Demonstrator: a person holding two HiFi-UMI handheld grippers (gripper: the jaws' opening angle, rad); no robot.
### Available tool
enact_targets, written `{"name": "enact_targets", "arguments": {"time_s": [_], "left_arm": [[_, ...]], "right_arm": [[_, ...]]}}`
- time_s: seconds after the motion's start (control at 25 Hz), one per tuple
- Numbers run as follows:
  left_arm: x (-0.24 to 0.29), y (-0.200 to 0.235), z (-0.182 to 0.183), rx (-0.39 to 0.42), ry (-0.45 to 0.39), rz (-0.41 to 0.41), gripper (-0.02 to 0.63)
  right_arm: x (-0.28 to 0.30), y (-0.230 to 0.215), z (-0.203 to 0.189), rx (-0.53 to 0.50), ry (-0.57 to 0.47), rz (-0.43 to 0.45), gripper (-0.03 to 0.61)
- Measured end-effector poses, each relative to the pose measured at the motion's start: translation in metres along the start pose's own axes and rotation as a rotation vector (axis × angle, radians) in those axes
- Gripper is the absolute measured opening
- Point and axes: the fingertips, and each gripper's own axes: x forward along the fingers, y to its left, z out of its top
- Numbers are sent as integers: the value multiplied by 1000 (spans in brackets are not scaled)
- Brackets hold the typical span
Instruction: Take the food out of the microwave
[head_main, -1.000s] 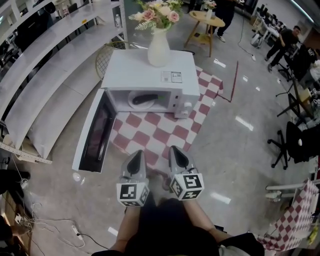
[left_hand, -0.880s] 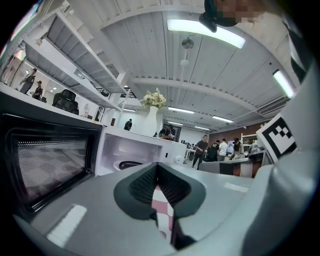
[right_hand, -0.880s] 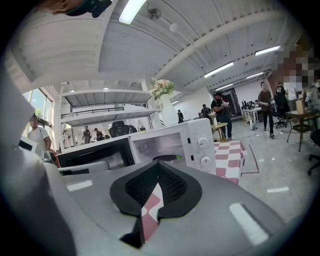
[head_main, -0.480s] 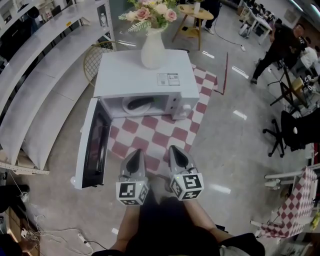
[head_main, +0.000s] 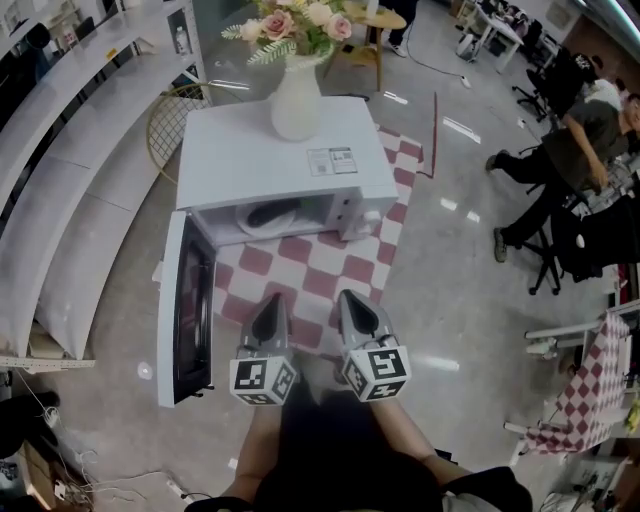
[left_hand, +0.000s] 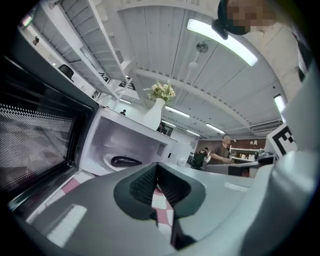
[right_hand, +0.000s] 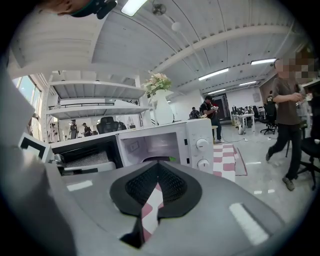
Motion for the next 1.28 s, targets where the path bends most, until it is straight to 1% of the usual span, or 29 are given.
{"name": "enact_targets", "arguments": {"time_s": [0.16, 0.48, 0.8, 0.96, 1.16, 1.28], "left_arm": [[10, 8, 0, -90, 1, -27, 8], [23, 25, 6, -318, -34, -89, 8], [45, 44, -2, -536, -34, -99, 8], [57, 52, -8, -601, -33, -93, 8], [74, 74, -14, -654, -55, -59, 8], [87, 83, -19, -684, -44, -56, 8]], "right_arm": [[5, 3, 2, 1, -5, -18, 0], [17, 10, 2, 10, -23, -41, 0], [28, 13, 4, 12, -46, -58, 0], [36, 10, 4, 18, -48, -65, 0], [48, 4, 0, 21, -46, -67, 0], [53, -2, -3, 25, -40, -69, 0]]}}
